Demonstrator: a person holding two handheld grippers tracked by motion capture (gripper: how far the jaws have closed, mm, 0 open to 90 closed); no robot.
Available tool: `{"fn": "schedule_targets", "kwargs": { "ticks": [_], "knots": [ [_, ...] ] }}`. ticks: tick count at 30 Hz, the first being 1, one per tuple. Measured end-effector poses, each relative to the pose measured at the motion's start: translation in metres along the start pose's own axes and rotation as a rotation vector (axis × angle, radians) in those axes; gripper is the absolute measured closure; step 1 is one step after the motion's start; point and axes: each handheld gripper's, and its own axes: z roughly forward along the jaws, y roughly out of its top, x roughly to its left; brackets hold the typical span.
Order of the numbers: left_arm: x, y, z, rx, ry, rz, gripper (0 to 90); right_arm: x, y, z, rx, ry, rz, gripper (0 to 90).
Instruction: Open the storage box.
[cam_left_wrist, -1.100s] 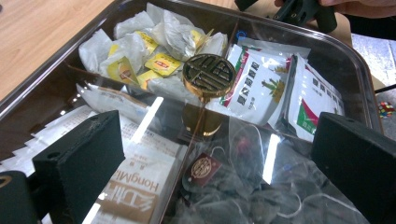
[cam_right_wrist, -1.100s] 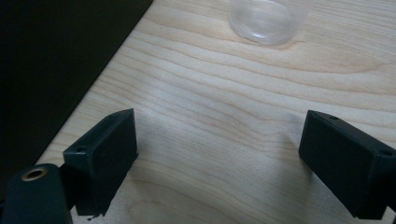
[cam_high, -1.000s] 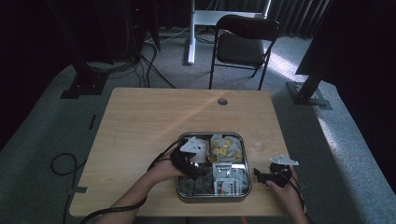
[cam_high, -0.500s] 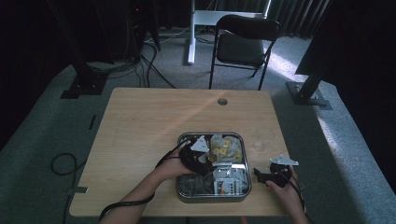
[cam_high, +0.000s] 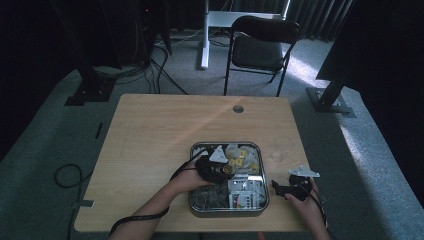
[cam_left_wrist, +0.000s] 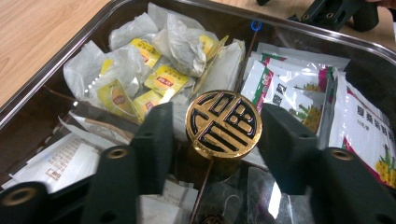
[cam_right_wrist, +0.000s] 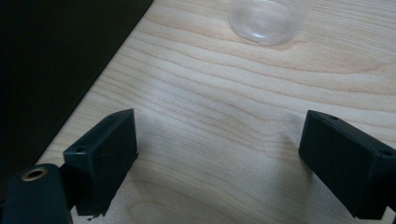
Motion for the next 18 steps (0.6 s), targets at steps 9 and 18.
{"fn": "schedule_targets", "kwargs": {
  "ticks": [9, 18],
  "knots": [
    [-0.0008, 0.0003, 0.0010, -0.011, -0.006, -0.013, 57.8, 0.0000, 0.0000, 0.0000, 0.000, 0.000, 0.000, 10.9],
    [-0.0036, -0.0001, -0.0002, -0.017, 0.015, -0.002, 58.6, 0.0001, 0.0000, 0.0000, 0.000, 0.000, 0.001, 10.9]
  ]
}}
